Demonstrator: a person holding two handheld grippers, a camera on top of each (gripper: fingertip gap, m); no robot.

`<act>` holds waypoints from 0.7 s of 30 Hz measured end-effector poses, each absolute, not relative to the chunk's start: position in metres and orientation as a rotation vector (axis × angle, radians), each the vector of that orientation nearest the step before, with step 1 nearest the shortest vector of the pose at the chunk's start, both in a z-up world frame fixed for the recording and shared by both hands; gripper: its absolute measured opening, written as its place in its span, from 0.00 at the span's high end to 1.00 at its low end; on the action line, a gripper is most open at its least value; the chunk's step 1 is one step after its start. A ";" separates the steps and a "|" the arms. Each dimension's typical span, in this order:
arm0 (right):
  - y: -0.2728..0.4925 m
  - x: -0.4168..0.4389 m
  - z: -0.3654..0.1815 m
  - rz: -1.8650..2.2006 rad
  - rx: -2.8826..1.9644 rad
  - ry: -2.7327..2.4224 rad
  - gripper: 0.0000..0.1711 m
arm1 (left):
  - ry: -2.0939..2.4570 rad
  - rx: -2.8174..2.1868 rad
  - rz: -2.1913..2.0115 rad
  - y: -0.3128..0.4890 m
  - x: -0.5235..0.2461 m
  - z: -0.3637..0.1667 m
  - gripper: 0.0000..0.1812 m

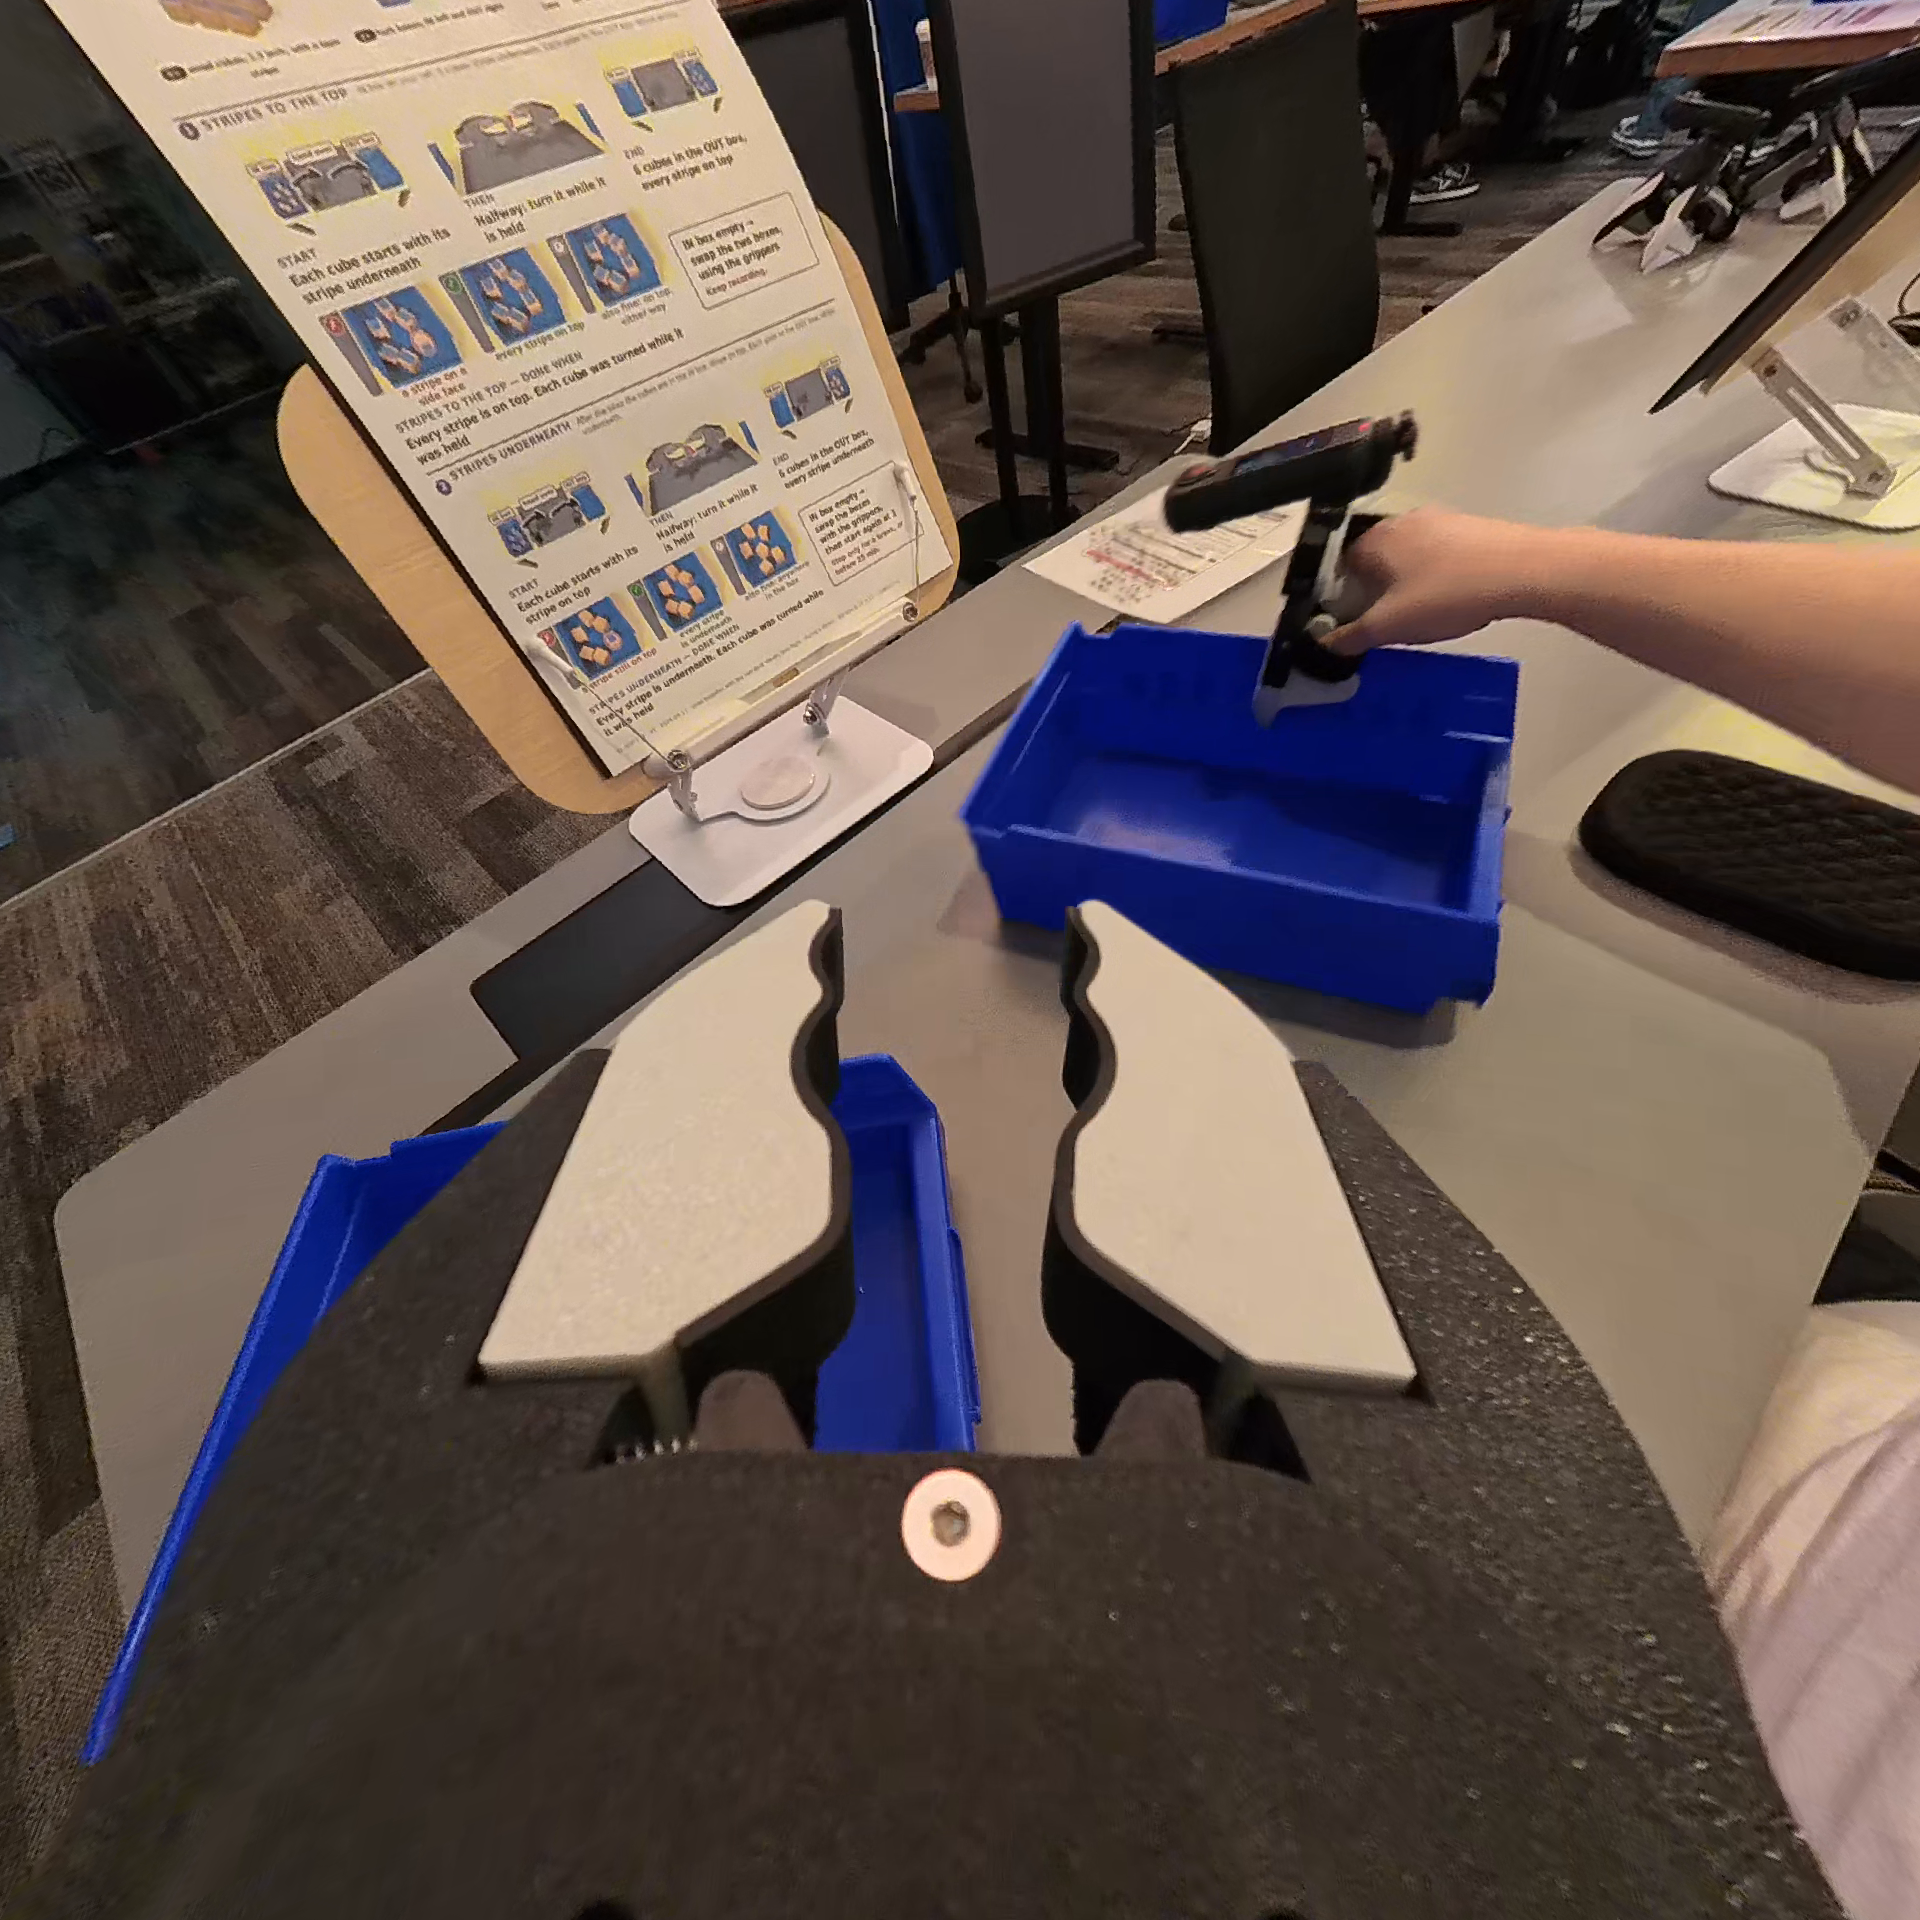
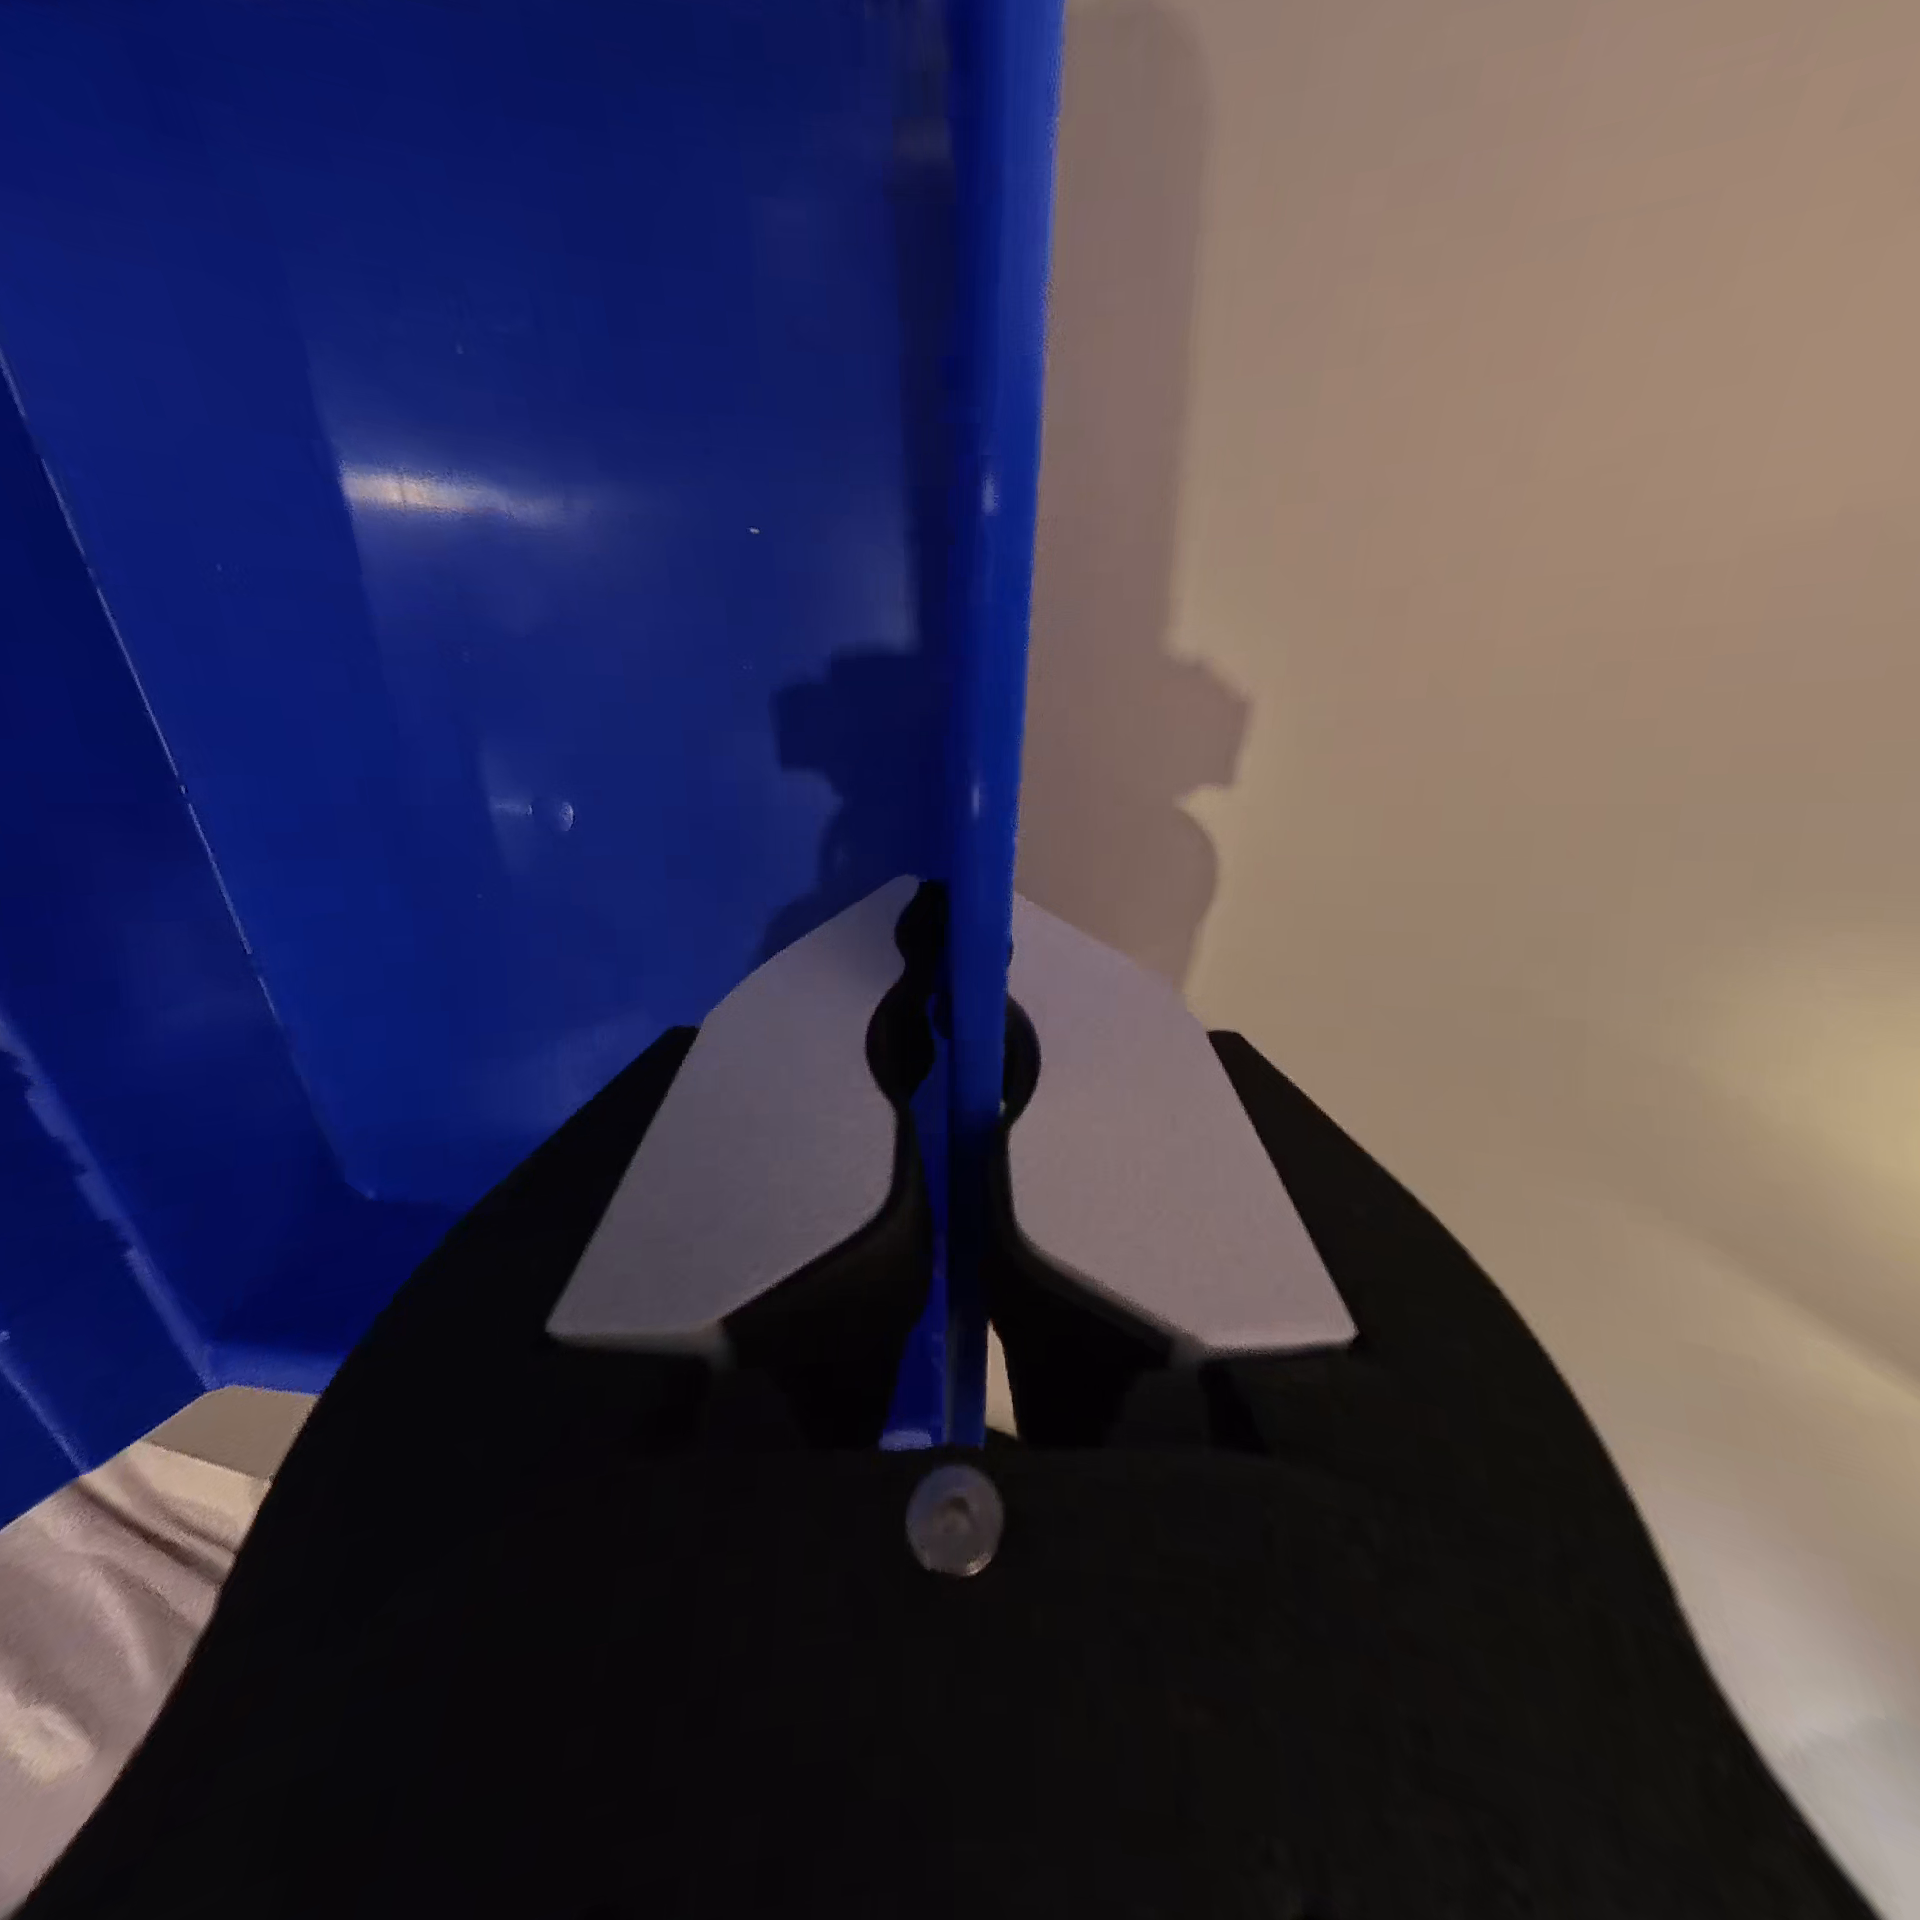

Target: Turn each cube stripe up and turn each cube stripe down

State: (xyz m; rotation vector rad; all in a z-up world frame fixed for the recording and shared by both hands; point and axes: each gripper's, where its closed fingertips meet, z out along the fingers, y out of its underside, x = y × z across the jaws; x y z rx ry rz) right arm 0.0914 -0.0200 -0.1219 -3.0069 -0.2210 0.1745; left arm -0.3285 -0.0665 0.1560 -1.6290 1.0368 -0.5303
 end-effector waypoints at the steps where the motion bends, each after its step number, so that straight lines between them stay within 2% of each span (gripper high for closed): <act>1: -0.026 0.109 -0.122 0.162 -3.007 -0.200 0.96 | 1.039 -1.634 -0.527 -0.065 -0.328 0.155 0.77; 10: -0.075 0.228 -0.124 0.140 -2.996 0.073 0.96 | 1.039 -1.691 -0.490 -0.052 -0.324 0.146 0.77; 21: -0.098 0.288 -0.125 0.141 -2.981 0.225 0.96 | 1.100 -1.687 -0.451 -0.051 -0.300 0.140 0.77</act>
